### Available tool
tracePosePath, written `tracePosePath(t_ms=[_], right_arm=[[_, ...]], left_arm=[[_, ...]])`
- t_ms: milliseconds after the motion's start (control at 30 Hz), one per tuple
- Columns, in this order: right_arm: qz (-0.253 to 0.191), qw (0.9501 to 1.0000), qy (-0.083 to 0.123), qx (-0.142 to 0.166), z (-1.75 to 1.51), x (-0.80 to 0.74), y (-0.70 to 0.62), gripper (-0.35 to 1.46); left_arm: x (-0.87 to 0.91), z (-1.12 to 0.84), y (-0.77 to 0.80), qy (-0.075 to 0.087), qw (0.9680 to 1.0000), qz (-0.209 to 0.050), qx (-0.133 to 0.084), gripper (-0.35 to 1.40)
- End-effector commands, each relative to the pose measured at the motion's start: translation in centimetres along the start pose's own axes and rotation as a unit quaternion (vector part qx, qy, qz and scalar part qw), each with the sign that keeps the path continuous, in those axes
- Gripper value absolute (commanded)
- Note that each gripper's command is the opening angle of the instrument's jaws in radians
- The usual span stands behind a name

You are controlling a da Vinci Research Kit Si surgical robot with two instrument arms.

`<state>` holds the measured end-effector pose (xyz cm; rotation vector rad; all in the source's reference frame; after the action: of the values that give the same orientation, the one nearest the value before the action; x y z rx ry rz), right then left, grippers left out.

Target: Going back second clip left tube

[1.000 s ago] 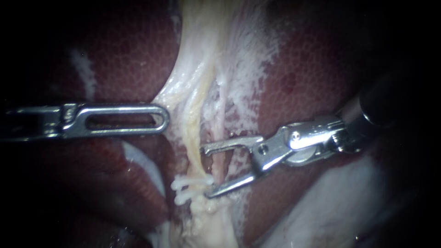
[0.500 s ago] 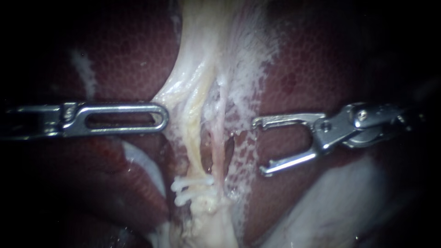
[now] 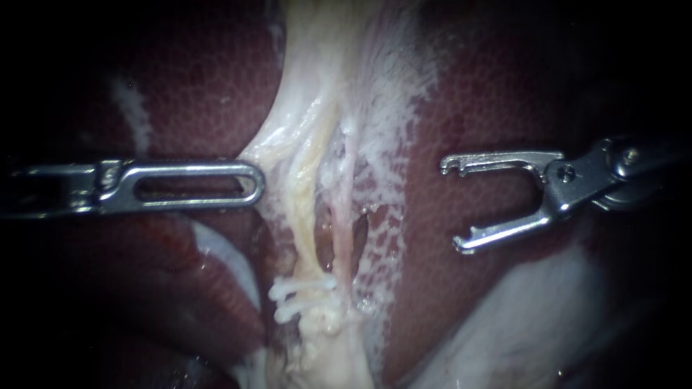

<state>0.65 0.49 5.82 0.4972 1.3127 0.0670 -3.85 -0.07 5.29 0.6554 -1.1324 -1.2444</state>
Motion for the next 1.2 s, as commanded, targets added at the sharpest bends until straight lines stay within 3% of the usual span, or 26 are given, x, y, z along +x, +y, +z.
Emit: tracePosePath(t_ms=[33,833,1200], right_arm=[[0.000,1.0000,0.000,0.000,0.00,0.00,0.00,0.60],[-0.001,1.0000,0.001,0.005,0.07,-0.01,-0.03,0.60],[-0.001,1.0000,0.001,0.005,0.08,-0.01,-0.04,0.60]], left_arm=[[0.00,0.01,0.00,0.000,1.0000,0.000,-0.001,-0.35],[0.15,0.54,0.36,-0.008,0.9999,0.007,-0.009,-0.35],[0.18,0.56,0.35,-0.009,0.9999,0.007,-0.007,-0.35]])
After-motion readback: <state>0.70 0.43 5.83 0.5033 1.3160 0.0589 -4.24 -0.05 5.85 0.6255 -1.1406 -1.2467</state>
